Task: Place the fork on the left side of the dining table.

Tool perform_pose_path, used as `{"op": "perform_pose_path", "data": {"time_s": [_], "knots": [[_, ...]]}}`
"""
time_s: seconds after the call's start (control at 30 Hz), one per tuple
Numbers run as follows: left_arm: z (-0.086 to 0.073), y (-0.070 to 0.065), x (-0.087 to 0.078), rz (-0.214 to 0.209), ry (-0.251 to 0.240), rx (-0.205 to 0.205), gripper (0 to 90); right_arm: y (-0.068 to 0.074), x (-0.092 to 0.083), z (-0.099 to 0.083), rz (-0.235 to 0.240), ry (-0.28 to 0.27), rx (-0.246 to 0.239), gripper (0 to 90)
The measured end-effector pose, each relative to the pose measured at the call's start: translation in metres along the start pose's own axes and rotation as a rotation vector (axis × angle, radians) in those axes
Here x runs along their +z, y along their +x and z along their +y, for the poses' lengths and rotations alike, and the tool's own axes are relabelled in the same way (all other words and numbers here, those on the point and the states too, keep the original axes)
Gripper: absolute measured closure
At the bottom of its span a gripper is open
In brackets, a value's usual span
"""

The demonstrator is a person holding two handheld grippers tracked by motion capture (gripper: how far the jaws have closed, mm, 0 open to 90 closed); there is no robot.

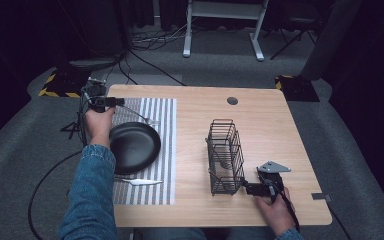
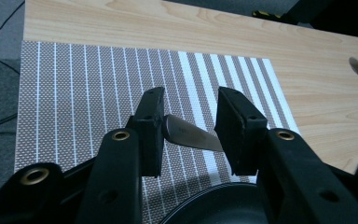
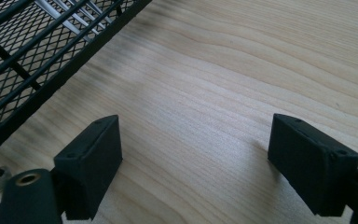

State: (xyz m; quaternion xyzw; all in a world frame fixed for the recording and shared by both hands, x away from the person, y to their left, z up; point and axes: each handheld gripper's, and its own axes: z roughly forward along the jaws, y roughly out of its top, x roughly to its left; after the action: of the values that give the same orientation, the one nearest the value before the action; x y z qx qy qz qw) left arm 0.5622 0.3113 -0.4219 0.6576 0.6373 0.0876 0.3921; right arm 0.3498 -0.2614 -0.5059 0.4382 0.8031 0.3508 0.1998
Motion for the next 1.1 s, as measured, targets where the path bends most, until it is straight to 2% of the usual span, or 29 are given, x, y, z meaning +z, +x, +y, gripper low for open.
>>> {"op": "perform_pose_path", "data": {"time_s": [0.27, 0.33, 0.63, 0.87, 1.1], "knots": [[-0.002, 0.003, 0.006, -0.005, 0.015, -0.002, 62.8, 0.0, 0.0, 0.0, -0.001, 0.0, 0.001, 17.4], [-0.006, 0.006, 0.007, -0.001, 0.001, -0.003, 63.0, 0.0, 0.0, 0.0, -0.001, 0.0, 0.001, 17.4], [-0.014, 0.019, 0.007, 0.012, 0.012, -0.027, 63.5, 0.0, 0.0, 0.0, -0.002, 0.0, 0.002, 17.4], [-0.013, 0.021, 0.01, 0.017, 0.005, -0.03, 63.0, 0.0, 0.0, 0.0, -0.003, 0.001, 0.003, 17.4], [-0.016, 0.024, 0.018, 0.061, 0.047, -0.033, 63.0, 0.0, 0.0, 0.0, -0.003, 0.001, 0.003, 17.4]]}}
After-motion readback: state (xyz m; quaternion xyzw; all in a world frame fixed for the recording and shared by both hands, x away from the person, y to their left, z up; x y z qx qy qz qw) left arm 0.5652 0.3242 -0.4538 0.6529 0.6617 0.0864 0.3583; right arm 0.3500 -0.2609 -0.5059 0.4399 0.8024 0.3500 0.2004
